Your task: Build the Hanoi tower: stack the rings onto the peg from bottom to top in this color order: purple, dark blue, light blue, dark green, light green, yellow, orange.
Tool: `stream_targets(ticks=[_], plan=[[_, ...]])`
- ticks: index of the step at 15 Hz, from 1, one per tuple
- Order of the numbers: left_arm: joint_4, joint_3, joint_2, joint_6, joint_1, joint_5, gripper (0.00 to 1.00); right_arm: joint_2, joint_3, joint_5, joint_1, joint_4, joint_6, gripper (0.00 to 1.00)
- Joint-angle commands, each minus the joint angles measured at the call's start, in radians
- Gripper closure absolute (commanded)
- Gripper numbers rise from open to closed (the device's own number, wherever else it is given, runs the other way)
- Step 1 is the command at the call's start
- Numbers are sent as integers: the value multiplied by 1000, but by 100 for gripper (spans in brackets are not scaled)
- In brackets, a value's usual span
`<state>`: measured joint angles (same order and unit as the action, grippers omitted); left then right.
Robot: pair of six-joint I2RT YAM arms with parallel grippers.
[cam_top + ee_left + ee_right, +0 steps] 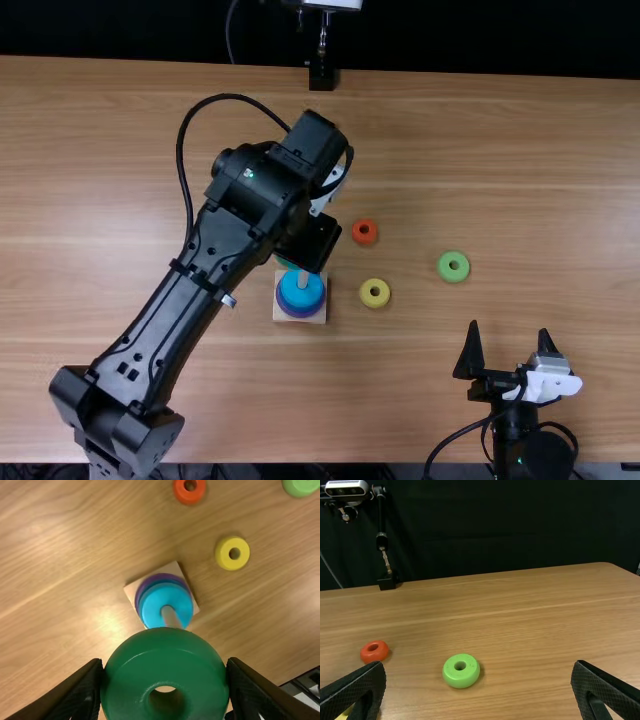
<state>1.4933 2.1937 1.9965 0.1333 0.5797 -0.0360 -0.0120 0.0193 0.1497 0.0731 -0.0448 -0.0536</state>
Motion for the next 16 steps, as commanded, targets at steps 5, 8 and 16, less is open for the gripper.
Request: stream_targets(ticks=[5,8,16], plan=[[1,14,18,19,23,-8,100,12,-5,-1,-9,3,-2,0],[1,-12,33,19,35,-25,100,12,-5,-1,-9,3,-2,0],[0,-42,36,19,35,-25,100,12,-4,-1,-9,3,-2,0]])
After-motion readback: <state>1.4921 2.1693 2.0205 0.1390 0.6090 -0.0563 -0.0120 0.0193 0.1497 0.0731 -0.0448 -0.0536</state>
